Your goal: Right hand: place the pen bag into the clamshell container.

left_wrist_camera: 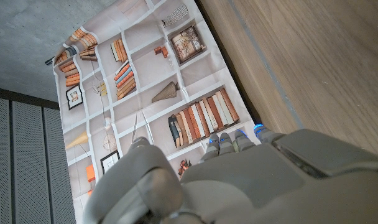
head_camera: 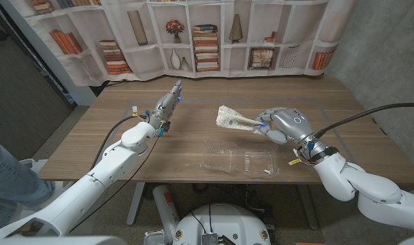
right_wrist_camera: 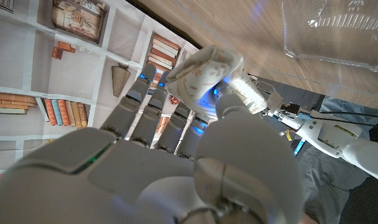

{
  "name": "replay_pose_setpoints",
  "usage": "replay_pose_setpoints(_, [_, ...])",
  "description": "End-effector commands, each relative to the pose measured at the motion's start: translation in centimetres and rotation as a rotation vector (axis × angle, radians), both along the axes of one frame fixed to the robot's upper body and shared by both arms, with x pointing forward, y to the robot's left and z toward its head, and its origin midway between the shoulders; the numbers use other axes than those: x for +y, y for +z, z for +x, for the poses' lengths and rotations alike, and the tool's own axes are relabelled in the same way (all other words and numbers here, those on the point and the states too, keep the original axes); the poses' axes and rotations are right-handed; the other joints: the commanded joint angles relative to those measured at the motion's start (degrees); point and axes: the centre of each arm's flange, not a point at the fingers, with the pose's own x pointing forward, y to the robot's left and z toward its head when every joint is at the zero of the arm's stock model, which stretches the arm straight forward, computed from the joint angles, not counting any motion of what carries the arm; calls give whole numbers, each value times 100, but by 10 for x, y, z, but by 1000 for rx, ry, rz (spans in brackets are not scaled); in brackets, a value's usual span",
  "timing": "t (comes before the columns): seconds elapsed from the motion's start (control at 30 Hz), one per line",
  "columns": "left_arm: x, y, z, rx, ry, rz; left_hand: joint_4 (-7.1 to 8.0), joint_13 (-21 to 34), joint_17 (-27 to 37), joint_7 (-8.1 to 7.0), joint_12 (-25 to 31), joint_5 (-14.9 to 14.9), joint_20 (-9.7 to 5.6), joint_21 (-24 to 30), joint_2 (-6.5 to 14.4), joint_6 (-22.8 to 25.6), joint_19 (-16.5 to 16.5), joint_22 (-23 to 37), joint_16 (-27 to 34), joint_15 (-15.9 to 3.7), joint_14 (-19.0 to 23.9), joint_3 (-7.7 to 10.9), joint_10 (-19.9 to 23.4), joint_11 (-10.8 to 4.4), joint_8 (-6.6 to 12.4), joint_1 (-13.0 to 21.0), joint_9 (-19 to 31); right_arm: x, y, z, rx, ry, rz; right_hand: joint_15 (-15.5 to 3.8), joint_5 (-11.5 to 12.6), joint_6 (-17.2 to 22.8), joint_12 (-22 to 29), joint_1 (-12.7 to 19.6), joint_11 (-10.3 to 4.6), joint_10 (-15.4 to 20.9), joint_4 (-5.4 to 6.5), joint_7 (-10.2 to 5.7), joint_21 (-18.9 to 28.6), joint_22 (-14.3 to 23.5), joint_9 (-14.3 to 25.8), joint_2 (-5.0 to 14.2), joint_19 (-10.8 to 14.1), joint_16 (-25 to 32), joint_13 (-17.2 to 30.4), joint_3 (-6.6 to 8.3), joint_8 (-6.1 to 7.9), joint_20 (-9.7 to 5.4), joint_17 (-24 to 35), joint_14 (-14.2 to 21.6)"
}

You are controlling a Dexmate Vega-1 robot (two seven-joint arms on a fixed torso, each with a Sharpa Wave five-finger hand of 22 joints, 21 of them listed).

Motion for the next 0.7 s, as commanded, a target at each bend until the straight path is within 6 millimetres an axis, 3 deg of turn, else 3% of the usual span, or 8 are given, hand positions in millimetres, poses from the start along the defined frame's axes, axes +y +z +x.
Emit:
replay_pose_setpoints(0.03, [-3,0,-2,-2,-1,-8,13,28,19,-8,-15,-2,17,-2,38,5,-682,33,-10,14,-293,-35,-18,-7,-7,21,10,4,-5,-9,-16,42,-28,-771,-21,57,-23,43,-15,47,14,-12,-17,17,20,-7,41,-17,15,30,0,-29,6,-23])
replay_pose_setpoints(0.7, [-8,7,-3,-17,-7,3,12,28,20,0,-13,-11,9,-2,48,10,-685,33,-10,18,-294,-54,-14,-10,-5,28,10,13,-15,-17,-8,62,-54,-763,-19,63,-51,43,-15,48,20,-12,-32,17,21,-17,17,-17,16,24,-28,-24,8,-23])
